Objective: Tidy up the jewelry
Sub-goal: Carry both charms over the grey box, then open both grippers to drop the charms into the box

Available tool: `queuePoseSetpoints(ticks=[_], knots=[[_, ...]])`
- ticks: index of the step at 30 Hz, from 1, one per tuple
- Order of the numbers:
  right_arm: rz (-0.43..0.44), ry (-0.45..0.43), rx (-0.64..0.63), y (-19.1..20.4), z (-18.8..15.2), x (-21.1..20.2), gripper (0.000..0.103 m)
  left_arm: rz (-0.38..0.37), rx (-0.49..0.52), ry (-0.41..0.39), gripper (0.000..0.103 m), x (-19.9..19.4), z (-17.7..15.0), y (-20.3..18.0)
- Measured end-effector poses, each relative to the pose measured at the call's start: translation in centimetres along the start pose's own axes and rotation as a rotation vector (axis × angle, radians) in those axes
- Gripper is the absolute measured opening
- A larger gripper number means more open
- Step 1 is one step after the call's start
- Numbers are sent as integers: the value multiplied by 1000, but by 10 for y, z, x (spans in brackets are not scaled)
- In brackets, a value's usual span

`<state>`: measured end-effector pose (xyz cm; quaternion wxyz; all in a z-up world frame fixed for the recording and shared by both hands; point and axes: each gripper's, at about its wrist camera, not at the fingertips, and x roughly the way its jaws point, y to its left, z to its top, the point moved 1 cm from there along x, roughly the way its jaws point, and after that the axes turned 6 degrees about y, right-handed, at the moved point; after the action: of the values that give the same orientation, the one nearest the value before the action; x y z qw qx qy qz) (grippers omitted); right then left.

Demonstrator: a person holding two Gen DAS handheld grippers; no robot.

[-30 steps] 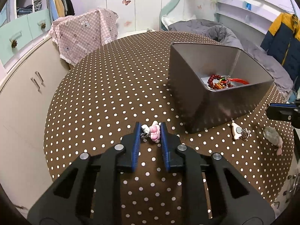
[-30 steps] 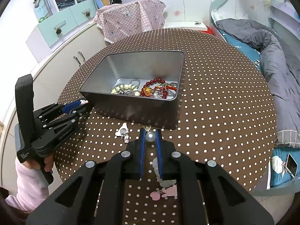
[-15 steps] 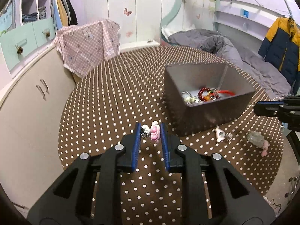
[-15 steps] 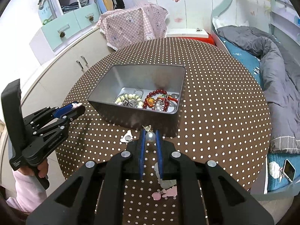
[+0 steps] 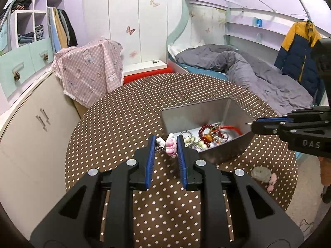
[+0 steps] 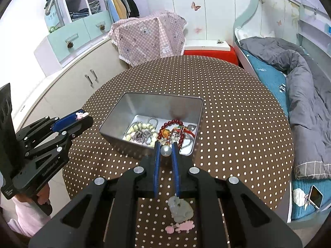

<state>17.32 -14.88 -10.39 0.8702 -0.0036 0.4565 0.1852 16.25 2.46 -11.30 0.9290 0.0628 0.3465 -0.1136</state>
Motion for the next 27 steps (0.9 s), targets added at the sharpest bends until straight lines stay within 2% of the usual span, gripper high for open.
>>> queuePoseSetpoints(ticks=[10,12,13,14,15,17,27], knots=[[6,8,13,-9,12,10,10,-45,-1,18,21,19,12,-12],[12,7,28,-11,13,10,15,-49,1,15,23,20,11,-13],[11,7,35,-13,13,10,21,-53,2,17,29,20,10,-13],[8,5,39,-13,13,10,24,-57,1,20,53,20,10,-13],[8,1,44,-15,13,9,31,-49,-6,11,64,19,9,-12],[-10,-4,55,-17,13,8,37,-49,-8,1,64,17,8,-13],[-13,-5,69,-20,10,4,39,-49,-23,20,64,18,5,-13]])
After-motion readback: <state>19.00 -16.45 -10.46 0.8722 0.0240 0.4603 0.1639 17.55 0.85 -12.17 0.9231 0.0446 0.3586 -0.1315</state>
